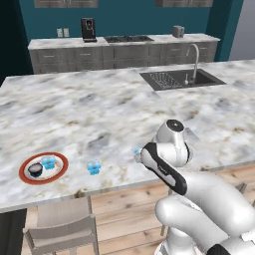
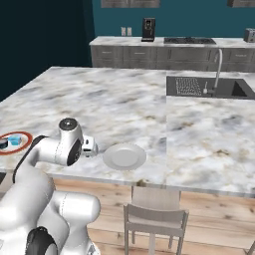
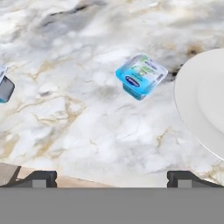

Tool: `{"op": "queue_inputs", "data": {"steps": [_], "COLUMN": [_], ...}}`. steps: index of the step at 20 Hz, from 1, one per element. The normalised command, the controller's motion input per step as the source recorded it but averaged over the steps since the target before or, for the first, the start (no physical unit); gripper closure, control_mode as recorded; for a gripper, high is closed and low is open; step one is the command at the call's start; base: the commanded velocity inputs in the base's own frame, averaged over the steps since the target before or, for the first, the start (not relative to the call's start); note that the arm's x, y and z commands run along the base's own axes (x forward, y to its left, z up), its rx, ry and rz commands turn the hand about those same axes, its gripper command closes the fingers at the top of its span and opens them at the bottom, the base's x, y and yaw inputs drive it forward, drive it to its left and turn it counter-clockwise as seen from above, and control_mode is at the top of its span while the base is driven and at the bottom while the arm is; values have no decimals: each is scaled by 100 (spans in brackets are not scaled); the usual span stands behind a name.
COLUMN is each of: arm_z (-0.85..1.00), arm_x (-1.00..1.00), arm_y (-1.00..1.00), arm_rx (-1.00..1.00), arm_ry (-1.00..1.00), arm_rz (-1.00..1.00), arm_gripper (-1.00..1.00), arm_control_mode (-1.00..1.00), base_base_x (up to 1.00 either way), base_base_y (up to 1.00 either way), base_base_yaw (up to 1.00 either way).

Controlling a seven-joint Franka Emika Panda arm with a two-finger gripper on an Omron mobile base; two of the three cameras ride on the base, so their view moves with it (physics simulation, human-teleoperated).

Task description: Place two yogurt containers on each plate.

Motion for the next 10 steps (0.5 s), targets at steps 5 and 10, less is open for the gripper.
{"op": "queue_inputs", "data": {"steps": [5,10], "arm_z": [19,14], "arm_x": [48,35], "arm_y": [2,0], "arm_rx": [0,-2], "arm_ry": [26,13], "arm_rz": [-2,-7], "arm_gripper": [-100,-100], "arm_control_mode": [-100,-100], "base_base_x": [0,0], "base_base_y": [0,0], "base_base_yaw": [0,0]}}
